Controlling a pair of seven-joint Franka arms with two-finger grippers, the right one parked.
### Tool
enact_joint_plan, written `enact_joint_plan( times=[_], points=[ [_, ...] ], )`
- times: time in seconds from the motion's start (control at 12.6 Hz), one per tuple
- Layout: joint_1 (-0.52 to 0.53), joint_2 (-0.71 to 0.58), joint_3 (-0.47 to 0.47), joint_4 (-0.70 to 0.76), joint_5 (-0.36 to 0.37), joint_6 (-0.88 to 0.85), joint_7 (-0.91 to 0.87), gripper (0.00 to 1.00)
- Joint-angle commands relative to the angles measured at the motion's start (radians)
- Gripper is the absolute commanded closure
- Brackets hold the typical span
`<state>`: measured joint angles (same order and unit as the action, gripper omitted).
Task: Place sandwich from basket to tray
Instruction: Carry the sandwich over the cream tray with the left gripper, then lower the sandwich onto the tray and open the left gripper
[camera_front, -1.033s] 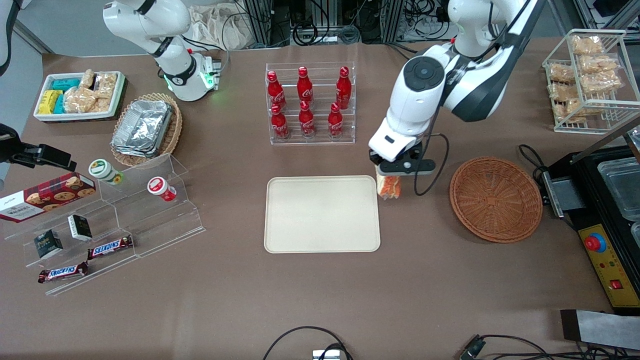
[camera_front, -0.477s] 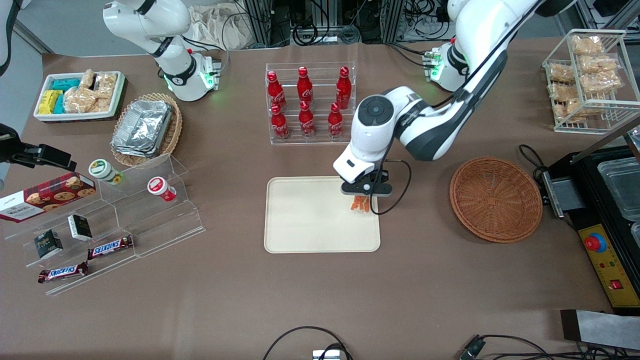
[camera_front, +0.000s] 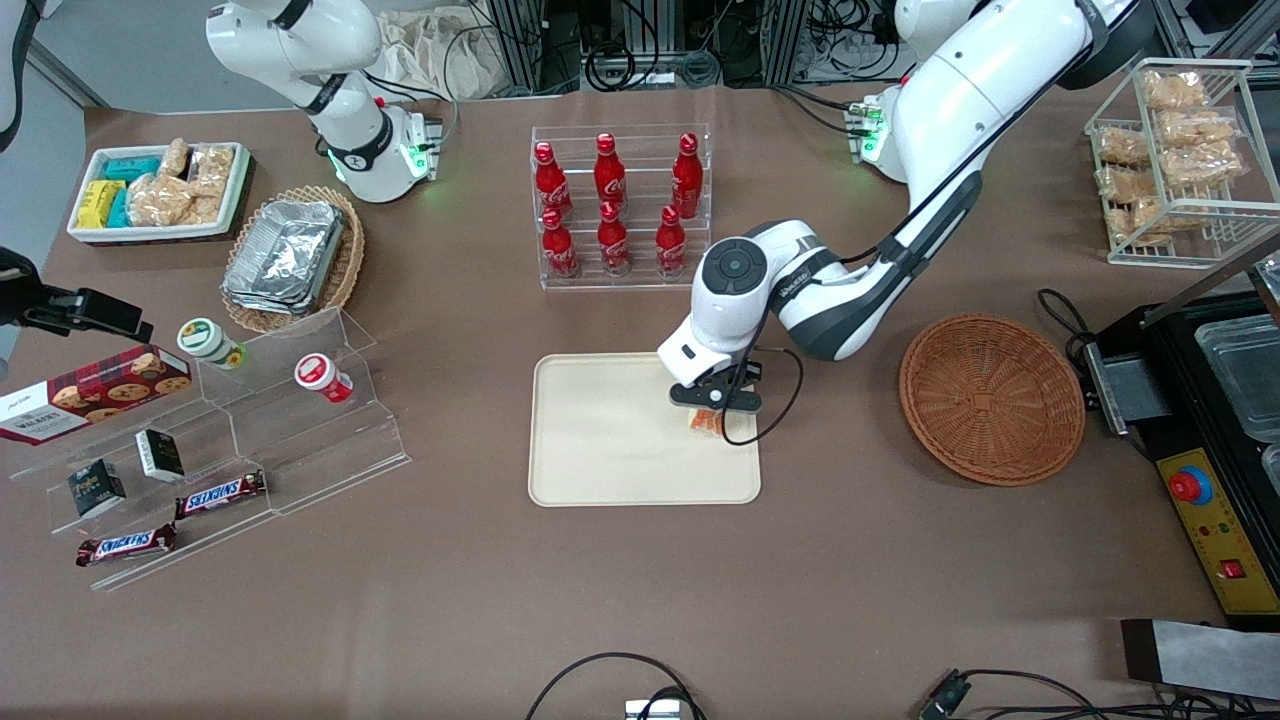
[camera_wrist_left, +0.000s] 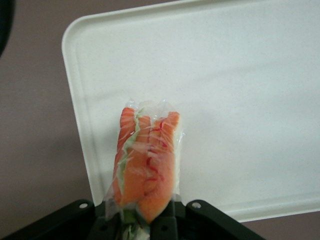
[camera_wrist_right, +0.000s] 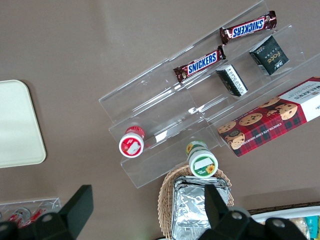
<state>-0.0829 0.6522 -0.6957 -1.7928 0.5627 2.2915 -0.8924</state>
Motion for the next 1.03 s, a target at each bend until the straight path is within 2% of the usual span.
enact_joint_plan(
  times=[0.0, 0.4, 0.72, 0.79, 0.87, 0.95],
  points=[
    [-0.017, 0.026, 0.002, 0.032, 0.029, 0.008, -0.031, 0.89],
    [-0.023, 0.063, 0.008, 0.033, 0.055, 0.022, -0.039, 0.88],
    [-0.024, 0.101, 0.008, 0.033, 0.166, 0.023, -0.134, 0.85],
    [-0.024, 0.102, 0.008, 0.033, 0.173, 0.023, -0.141, 0.80],
    [-0.024, 0.102, 0.008, 0.033, 0.174, 0.023, -0.141, 0.69],
    [-0.023, 0.102, 0.008, 0.033, 0.174, 0.025, -0.141, 0.44]
  ],
)
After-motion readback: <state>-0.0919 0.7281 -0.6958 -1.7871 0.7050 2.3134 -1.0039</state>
